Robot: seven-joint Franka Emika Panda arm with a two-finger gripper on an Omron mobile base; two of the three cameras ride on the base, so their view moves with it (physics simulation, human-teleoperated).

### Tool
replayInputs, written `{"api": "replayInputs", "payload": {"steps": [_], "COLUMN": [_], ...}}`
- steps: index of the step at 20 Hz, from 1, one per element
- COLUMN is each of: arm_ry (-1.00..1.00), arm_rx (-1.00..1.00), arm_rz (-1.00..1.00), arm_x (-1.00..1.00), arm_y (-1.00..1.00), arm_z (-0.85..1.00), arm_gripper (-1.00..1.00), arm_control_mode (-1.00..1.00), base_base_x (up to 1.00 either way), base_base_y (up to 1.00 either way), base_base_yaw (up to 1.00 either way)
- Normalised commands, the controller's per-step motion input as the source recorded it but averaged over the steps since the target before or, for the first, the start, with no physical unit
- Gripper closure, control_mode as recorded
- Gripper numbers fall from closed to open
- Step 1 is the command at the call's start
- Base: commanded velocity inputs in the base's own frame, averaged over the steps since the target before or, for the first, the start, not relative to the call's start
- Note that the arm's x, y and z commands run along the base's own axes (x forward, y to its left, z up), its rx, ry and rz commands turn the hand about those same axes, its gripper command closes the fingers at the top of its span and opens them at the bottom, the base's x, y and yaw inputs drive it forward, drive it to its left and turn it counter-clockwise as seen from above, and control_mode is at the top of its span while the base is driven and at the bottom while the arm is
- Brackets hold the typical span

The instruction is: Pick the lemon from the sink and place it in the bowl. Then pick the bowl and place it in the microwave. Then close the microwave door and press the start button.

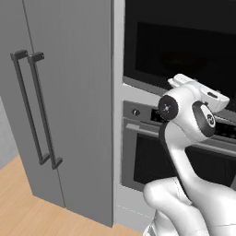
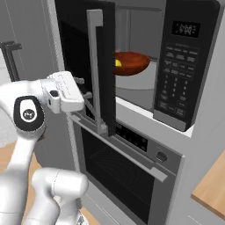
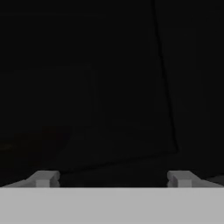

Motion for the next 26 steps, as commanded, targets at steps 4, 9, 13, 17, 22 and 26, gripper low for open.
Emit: {"api": "replayInputs", "payload": {"steps": [4,9,13,17,22,26], "arm_ry": [0.0,0.01,0.03,0.03,-0.04,-0.09], "arm_rx": [0.03,0.02,0.02,0.03,0.0,0.0], "arm_rz": [0.0,0.0,0.0,0.0,0.0,0.0], "arm_x": [0.77,0.82,0.7,0.65,-0.18,-1.0], "arm_y": [-0.57,-0.49,-0.46,-0.49,-0.07,0.13], "arm_z": [0.0,0.0,0.0,0.0,0.01,0.28], "arm_gripper": [-1.0,-1.0,-1.0,-1.0,-1.0,-1.0], "arm_control_mode": [-1.0,-1.0,-1.0,-1.0,-1.0,-1.0], "base_base_x": [0.0,0.0,0.0,0.0,0.0,0.0], "base_base_y": [0.0,0.0,0.0,0.0,0.0,0.0], "base_base_yaw": [0.0,0.0,0.0,0.0,0.0,0.0]}}
